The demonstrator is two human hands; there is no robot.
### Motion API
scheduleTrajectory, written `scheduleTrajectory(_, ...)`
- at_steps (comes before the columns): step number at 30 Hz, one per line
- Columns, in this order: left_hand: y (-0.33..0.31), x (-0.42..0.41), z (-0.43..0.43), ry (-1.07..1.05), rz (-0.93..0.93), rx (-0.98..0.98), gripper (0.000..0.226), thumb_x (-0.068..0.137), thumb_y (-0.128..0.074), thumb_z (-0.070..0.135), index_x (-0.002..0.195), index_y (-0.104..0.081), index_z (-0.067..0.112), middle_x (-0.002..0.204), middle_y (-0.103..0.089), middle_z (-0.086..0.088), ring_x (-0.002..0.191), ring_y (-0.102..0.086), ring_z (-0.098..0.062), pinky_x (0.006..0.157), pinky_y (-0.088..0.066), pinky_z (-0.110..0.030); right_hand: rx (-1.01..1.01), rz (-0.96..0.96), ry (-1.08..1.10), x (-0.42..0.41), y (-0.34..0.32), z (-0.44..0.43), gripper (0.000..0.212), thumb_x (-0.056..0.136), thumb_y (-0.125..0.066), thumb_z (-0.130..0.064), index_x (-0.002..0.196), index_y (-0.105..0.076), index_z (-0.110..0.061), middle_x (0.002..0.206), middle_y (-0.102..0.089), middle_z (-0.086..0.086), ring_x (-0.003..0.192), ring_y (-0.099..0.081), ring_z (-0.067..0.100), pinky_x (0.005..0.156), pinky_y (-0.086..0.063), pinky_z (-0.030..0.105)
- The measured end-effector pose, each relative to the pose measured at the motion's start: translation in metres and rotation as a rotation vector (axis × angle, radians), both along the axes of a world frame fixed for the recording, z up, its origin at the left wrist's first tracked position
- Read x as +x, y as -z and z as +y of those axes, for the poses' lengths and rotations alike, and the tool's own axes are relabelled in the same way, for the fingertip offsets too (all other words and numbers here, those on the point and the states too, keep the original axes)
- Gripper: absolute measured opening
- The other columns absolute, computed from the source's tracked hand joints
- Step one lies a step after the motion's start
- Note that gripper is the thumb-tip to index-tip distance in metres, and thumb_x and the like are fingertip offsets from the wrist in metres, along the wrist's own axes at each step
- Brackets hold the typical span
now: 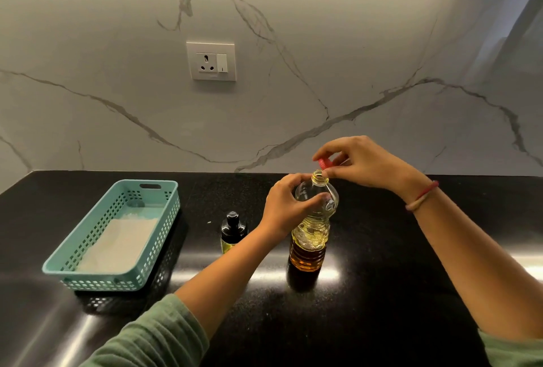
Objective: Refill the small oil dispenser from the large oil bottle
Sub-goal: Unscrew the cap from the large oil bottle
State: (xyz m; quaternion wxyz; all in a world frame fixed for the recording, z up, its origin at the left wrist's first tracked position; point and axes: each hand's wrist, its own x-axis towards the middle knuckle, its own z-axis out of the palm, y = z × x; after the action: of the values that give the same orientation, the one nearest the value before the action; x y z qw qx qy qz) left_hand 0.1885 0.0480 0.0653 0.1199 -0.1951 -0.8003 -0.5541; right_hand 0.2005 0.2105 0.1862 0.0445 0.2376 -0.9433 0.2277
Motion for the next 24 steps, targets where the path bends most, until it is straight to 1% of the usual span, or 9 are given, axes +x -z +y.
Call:
scheduleTrajectory(4, 0.0, 0.002, -0.001, 0.002, 0.021, -0.002, 0.055, 0.067, -0.072, 0.059, 0.109, -0.068, 0.024, 0.101, -0.066, 0.012, 0.095, -0.06, 0.0, 0.081, -0.052, -0.024, -0.512, -0.055, 0.202, 0.016, 0.039, 0.026, 0.028, 0.084, -0.069, -0.017, 0.111, -0.062, -0.019, 0.106, -0.061, -0.009, 0.091, -0.062, 0.004, 0.071, -0.051, 0.011)
scheduleTrajectory(6, 0.001, 0.001, -0.001, 0.013, 0.025, -0.006, 0.046, 0.072, -0.078, 0.048, 0.109, -0.068, 0.022, 0.1, -0.065, 0.012, 0.095, -0.059, 0.0, 0.081, -0.05, -0.023, -0.723, -0.141, 0.323, 0.02, 0.077, 0.04, 0.027, 0.082, -0.071, -0.012, 0.106, -0.062, -0.021, 0.105, -0.064, -0.002, 0.096, -0.063, 0.008, 0.079, -0.052, 0.017)
scheduleTrajectory(8, 0.001, 0.0, -0.001, 0.019, 0.014, 0.008, 0.041, 0.074, -0.079, 0.041, 0.109, -0.067, 0.023, 0.1, -0.065, 0.013, 0.095, -0.059, -0.001, 0.081, -0.049, -0.021, -0.818, -0.224, 0.413, 0.022, 0.118, 0.051, 0.03, 0.077, -0.075, -0.006, 0.1, -0.064, -0.021, 0.103, -0.067, 0.006, 0.098, -0.065, 0.019, 0.083, -0.052, 0.027)
scheduleTrajectory(11, 0.002, 0.0, 0.0, 0.027, -0.008, 0.024, 0.04, 0.074, -0.08, 0.038, 0.109, -0.067, 0.023, 0.103, -0.066, 0.01, 0.098, -0.059, -0.003, 0.08, -0.047, -0.016, -0.816, -0.338, 0.495, 0.03, 0.169, 0.052, 0.03, 0.07, -0.079, -0.001, 0.093, -0.066, -0.015, 0.092, -0.071, 0.009, 0.088, -0.068, 0.021, 0.078, -0.051, 0.029)
scheduleTrajectory(14, 0.001, -0.001, 0.0, 0.013, -0.031, 0.011, 0.036, 0.074, -0.081, 0.038, 0.105, -0.066, 0.028, 0.103, -0.064, 0.013, 0.098, -0.057, 0.001, 0.076, -0.041, -0.004, -0.795, -0.348, 0.597, 0.039, 0.207, 0.049, 0.03, 0.066, -0.083, -0.002, 0.088, -0.068, -0.015, 0.084, -0.073, 0.007, 0.081, -0.069, 0.018, 0.075, -0.052, 0.028)
scheduleTrajectory(15, 0.001, -0.001, -0.001, 0.009, -0.032, 0.016, 0.036, 0.073, -0.081, 0.038, 0.104, -0.066, 0.029, 0.102, -0.064, 0.014, 0.098, -0.057, 0.001, 0.075, -0.041, -0.004, -0.782, -0.348, 0.629, 0.041, 0.217, 0.049, 0.029, 0.066, -0.083, -0.004, 0.088, -0.068, -0.016, 0.084, -0.073, 0.006, 0.082, -0.069, 0.016, 0.075, -0.053, 0.026)
scheduleTrajectory(17, 0.001, -0.002, -0.002, 0.011, -0.034, 0.026, 0.036, 0.073, -0.081, 0.039, 0.104, -0.066, 0.027, 0.103, -0.065, 0.012, 0.099, -0.058, -0.001, 0.079, -0.045, -0.011, -0.731, -0.345, 0.686, 0.042, 0.231, 0.049, 0.028, 0.067, -0.084, -0.007, 0.087, -0.069, -0.019, 0.084, -0.073, 0.001, 0.083, -0.069, 0.013, 0.073, -0.053, 0.021)
scheduleTrajectory(20, 0.003, -0.003, -0.001, 0.016, -0.038, 0.042, 0.039, 0.073, -0.08, 0.041, 0.106, -0.067, 0.025, 0.105, -0.066, 0.009, 0.1, -0.06, -0.005, 0.083, -0.054, -0.029, -0.649, -0.33, 0.732, 0.046, 0.247, 0.051, 0.026, 0.068, -0.083, -0.01, 0.086, -0.069, -0.023, 0.083, -0.072, -0.004, 0.084, -0.068, 0.009, 0.068, -0.047, 0.013)
scheduleTrajectory(24, 0.002, -0.001, -0.001, 0.012, -0.039, 0.048, 0.038, 0.074, -0.08, 0.039, 0.106, -0.066, 0.025, 0.106, -0.066, 0.008, 0.101, -0.06, -0.005, 0.084, -0.055, -0.032, -0.555, -0.317, 0.743, 0.052, 0.255, 0.053, 0.023, 0.07, -0.082, -0.011, 0.087, -0.07, -0.021, 0.085, -0.069, -0.006, 0.084, -0.062, 0.006, 0.064, -0.04, 0.007)
